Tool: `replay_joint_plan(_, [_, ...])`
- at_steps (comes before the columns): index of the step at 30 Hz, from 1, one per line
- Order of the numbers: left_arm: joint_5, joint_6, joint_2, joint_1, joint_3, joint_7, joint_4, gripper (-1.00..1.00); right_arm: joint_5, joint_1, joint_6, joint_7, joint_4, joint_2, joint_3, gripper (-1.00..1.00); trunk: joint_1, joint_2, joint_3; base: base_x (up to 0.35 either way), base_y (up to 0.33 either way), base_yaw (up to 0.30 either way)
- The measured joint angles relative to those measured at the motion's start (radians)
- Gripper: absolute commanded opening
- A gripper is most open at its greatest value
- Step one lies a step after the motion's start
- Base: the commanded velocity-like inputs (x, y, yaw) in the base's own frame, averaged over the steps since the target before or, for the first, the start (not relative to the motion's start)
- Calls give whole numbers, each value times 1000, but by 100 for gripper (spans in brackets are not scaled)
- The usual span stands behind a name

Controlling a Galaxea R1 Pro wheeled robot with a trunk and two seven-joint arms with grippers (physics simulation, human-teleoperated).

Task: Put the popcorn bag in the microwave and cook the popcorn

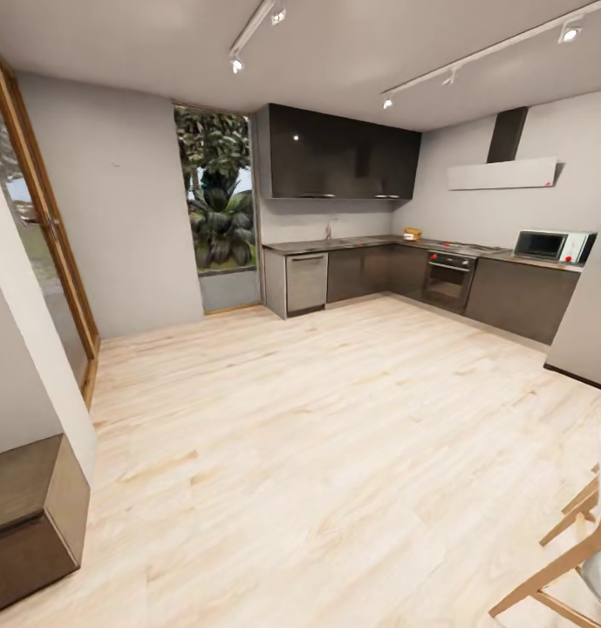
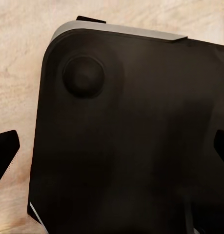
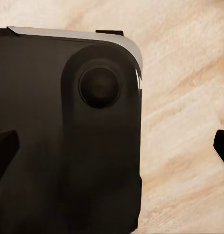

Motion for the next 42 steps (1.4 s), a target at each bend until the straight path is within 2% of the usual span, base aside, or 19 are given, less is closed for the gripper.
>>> replay_joint_plan(42, [1,1,0,0,1,1,2,100,0,0,0,-1,0,0,0,100,0,0,0,327,0,0])
